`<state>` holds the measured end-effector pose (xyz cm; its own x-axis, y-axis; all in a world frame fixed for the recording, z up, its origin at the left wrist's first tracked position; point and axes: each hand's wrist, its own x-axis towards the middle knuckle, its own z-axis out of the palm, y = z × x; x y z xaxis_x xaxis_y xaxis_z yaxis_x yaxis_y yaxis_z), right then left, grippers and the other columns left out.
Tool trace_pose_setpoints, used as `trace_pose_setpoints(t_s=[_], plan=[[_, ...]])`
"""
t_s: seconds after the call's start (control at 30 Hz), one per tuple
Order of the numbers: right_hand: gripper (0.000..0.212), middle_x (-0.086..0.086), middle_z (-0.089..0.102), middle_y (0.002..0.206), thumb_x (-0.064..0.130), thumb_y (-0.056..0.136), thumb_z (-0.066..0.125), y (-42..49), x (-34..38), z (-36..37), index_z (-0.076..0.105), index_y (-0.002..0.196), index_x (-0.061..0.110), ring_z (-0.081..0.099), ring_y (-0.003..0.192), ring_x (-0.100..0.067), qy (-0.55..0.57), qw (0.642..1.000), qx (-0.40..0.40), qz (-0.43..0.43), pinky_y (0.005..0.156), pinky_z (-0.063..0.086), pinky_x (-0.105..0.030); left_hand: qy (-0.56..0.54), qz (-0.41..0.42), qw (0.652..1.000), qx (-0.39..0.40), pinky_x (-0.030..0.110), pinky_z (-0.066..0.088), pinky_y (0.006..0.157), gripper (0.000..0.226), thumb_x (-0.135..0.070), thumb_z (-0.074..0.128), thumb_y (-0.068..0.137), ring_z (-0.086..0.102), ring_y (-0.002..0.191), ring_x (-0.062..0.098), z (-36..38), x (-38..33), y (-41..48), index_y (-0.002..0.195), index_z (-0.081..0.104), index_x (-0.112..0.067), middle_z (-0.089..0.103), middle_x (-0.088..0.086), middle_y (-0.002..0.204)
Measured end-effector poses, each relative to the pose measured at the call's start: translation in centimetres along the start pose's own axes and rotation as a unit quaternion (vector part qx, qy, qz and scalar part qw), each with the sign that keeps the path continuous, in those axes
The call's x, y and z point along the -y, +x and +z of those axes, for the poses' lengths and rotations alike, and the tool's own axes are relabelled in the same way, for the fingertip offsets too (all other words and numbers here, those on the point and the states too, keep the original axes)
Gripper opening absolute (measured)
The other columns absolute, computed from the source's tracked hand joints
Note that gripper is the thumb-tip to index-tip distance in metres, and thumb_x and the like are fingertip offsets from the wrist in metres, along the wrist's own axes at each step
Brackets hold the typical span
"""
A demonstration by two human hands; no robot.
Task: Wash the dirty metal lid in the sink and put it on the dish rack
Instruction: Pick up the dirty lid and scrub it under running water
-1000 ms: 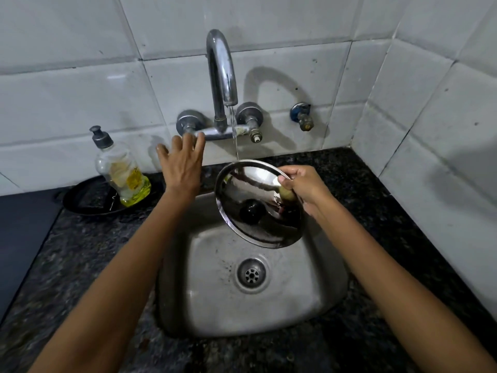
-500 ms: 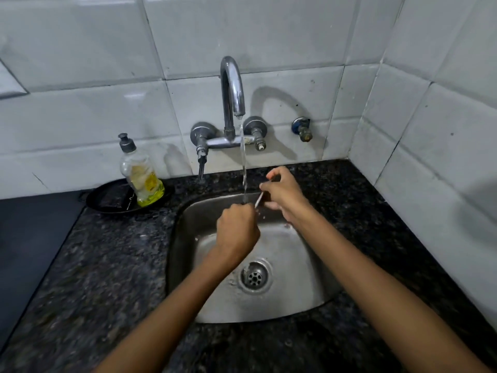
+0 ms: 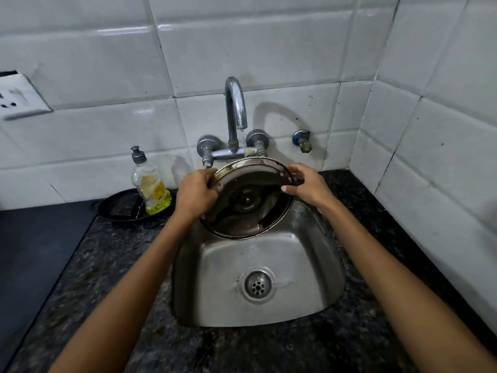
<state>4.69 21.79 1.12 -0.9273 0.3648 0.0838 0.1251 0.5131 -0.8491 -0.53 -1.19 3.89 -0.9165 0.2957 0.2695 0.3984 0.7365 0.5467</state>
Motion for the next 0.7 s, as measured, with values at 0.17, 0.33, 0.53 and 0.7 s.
trace_pose_setpoints(t_s=[0.17, 0.33, 0.53, 0.7], plan=[[0.022, 0.000, 0.064, 0.079, -0.001, 0.077, 0.065, 0.2, 0.3, -0.2, 0.062, 0.098, -0.001, 0.060, 0.076, -0.014, 0.136, 0.990, 0.007, -0.022, 0.083, 0.049, -0.031, -0.028, 0.023, 0.999, -0.018, 0.032, 0.043, 0.073, 0.015, -0.012, 0.065, 0.077, 0.063, 0.088, 0.033, -2.3, -0.9, 0.5, 0.090, 0.066, -0.005, 0.066, 0.012, 0.080], [0.018, 0.003, 0.063, 0.076, -0.001, 0.079, 0.062, 0.2, 1.8, -0.6, 0.065, 0.095, 0.007, 0.059, 0.072, -0.007, 0.177, 0.982, -0.033, -0.051, 0.068, 0.049, -0.010, -0.039, 0.031, 0.998, -0.037, 0.038, 0.047, 0.079, 0.013, -0.014, 0.065, 0.077, 0.063, 0.087, 0.032, -3.5, -1.4, 0.9, 0.089, 0.066, -0.010, 0.071, 0.013, 0.085], [0.019, 0.005, 0.062, 0.074, -0.004, 0.079, 0.061, 0.1, 3.1, -1.3, 0.064, 0.097, 0.003, 0.059, 0.069, -0.002, 0.192, 0.977, -0.059, -0.071, 0.065, 0.048, -0.005, -0.049, 0.051, 0.996, -0.062, 0.041, 0.051, 0.085, 0.025, -0.013, 0.065, 0.076, 0.065, 0.091, 0.030, -4.4, -2.1, 1.0, 0.101, 0.068, -0.016, 0.073, 0.010, 0.091], [0.019, 0.006, 0.062, 0.072, -0.003, 0.079, 0.061, 0.1, 3.5, -1.8, 0.065, 0.096, 0.004, 0.059, 0.060, 0.007, 0.184, 0.977, -0.069, -0.083, 0.066, 0.047, -0.006, -0.047, 0.064, 0.994, -0.070, 0.035, 0.046, 0.078, 0.021, -0.012, 0.065, 0.077, 0.064, 0.087, 0.028, -4.8, -2.7, 0.8, 0.097, 0.068, -0.015, 0.066, 0.004, 0.081]])
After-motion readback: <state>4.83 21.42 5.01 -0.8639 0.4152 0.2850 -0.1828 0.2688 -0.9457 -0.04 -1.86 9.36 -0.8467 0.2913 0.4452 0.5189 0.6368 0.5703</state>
